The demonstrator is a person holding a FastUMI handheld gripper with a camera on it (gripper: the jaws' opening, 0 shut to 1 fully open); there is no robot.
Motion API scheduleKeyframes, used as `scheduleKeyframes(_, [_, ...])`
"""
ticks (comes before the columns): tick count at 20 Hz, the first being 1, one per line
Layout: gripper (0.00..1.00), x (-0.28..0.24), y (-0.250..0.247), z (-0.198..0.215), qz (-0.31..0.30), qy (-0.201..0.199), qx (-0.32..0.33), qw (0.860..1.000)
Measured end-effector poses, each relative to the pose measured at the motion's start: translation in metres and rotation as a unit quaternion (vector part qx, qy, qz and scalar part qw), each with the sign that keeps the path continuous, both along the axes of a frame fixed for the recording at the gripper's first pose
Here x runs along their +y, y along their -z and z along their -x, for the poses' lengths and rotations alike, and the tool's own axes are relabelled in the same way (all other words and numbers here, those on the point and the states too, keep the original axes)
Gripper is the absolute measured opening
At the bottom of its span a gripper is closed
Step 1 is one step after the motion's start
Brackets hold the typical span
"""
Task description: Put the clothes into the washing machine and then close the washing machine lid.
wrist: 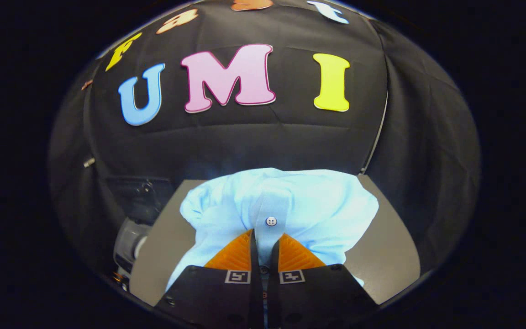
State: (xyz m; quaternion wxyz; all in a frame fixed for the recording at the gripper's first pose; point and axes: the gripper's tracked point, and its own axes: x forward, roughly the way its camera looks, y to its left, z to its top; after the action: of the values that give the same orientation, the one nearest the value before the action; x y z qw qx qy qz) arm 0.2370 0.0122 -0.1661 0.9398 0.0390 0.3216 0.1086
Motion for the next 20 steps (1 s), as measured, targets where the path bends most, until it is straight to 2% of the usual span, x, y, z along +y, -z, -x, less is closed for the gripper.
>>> scheduleKeyframes(4, [0.08, -0.001, -0.043, 0.009, -0.047, -0.005, -0.037, 0.998])
scheduleKeyframes(9, [0.08, 0.014, -0.096, 0.021, -0.06, -0.012, -0.09, 0.994])
scheduleKeyframes(15, [0.08, 0.074, -0.154, 0.045, -0.082, -0.045, -0.137, 0.986])
scheduleKeyframes(20, [0.08, 0.154, -0.177, 0.063, -0.088, -0.083, -0.163, 0.979])
